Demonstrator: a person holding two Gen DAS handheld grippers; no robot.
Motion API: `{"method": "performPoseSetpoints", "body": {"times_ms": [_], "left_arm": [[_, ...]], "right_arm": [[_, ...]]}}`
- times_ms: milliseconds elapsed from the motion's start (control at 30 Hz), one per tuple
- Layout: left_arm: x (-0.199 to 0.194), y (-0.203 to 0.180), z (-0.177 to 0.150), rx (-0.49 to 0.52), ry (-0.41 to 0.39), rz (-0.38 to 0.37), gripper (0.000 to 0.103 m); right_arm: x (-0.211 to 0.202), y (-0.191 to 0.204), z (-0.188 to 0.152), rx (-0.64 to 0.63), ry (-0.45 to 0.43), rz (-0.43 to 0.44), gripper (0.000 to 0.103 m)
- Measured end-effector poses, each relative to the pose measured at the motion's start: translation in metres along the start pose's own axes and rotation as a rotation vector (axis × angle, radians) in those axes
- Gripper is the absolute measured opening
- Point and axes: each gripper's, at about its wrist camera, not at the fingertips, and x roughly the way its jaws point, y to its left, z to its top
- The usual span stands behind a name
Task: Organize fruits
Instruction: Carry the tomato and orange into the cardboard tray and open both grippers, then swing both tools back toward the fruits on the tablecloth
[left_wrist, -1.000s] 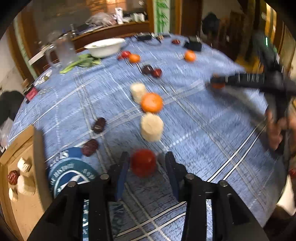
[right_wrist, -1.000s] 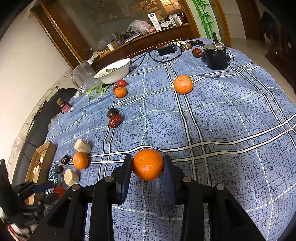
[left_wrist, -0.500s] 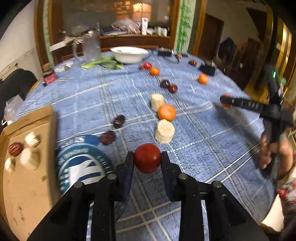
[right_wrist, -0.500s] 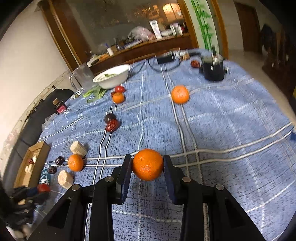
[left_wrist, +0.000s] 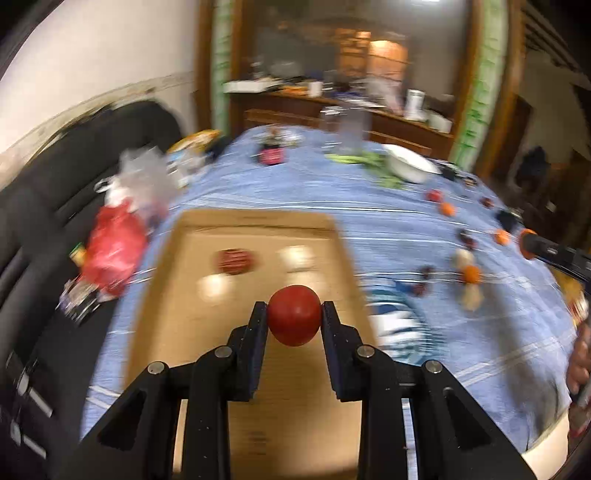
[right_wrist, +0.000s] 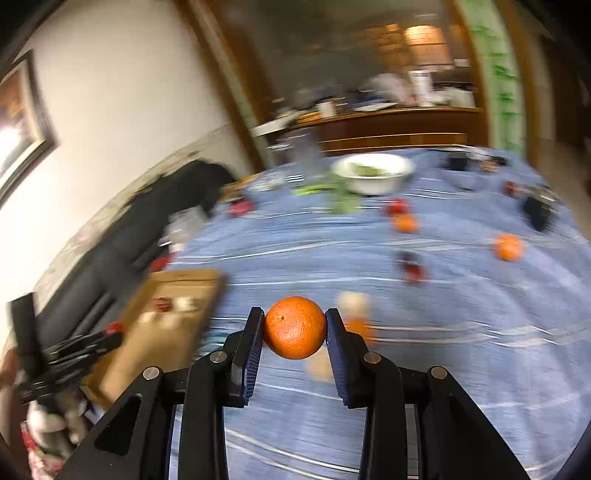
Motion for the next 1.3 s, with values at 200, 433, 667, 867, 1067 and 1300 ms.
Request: {"method": "performPoseSetpoints", "body": {"times_ms": [200, 433, 667, 867, 1067, 1300], "left_arm": [[0.036, 0.061, 0.001, -0.144, 0.11, 0.02, 0.028], [0.066, 0.073, 0.001, -0.161, 0.191, 0.004, 0.028], [0.074, 0.068, 0.003, -0.133, 0.227, 0.014, 0.029], [0.074, 0.073, 0.004, -0.186, 0.25, -0.057, 0.039], [0.045, 0.071, 0.006, -0.23, 0.171, -0.076, 0.057], [-0.008, 0.061, -0.004, -0.302, 0.043, -0.086, 0.075]], "right_arm": [[0.079, 0.094, -0.008, -0.09, 0.146, 0.137, 0.037], [0.164, 0.148, -0.042, -0.187, 0.313, 0.112, 0.037], [0.19, 0.164, -0.056, -0.275, 0.344, 0.031, 0.038], [0.189, 0.166, -0.057, -0.312, 0.323, 0.002, 0.041], [0.16, 0.157, -0.048, -0.267, 0.254, 0.028, 0.048], [0.097, 0.103, -0.049, -0.055, 0.142, 0.056, 0.061]]}}
